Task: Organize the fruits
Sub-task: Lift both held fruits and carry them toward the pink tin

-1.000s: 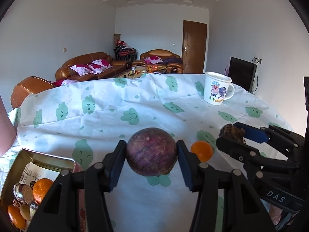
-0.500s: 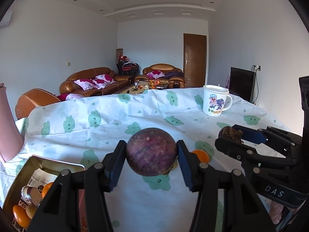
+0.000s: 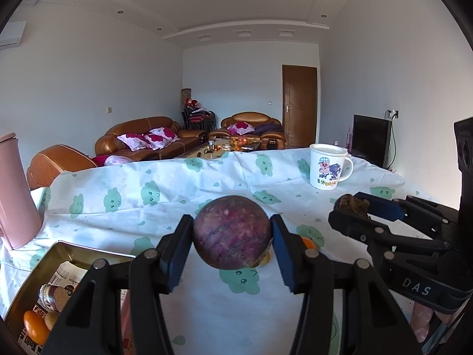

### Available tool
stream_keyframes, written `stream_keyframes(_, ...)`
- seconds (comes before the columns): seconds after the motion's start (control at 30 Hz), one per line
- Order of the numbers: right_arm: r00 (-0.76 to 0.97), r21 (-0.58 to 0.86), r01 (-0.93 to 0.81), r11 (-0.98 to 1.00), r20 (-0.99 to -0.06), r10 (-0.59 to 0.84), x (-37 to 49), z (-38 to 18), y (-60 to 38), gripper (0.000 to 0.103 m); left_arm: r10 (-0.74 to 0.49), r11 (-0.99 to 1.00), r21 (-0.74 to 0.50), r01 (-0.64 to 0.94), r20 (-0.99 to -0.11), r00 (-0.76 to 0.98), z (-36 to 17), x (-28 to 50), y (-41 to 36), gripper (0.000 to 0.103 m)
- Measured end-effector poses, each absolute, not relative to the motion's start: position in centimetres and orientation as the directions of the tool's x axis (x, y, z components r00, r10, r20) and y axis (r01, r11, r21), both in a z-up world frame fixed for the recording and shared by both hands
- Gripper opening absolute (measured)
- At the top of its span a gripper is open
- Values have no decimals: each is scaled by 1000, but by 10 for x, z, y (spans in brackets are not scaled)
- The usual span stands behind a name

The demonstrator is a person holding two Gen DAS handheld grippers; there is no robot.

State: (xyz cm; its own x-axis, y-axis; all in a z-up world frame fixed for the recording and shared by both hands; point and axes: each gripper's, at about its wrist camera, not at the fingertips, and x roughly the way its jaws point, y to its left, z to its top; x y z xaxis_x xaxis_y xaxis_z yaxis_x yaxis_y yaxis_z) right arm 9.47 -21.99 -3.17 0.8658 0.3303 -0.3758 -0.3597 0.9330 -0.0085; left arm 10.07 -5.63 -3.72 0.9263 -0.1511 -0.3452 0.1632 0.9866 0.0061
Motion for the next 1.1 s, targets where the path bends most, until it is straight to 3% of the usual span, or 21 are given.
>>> stream_keyframes(0.37, 884, -19, -355, 935, -333, 329, 85, -28, -221, 45, -141, 988, 21, 153, -279, 950, -33, 83, -59, 54)
stream_keyframes(1.1, 846, -89, -448, 890, -365, 389, 78, -18, -166, 45, -111, 994, -40, 103, -278, 954, -20, 41, -5, 54)
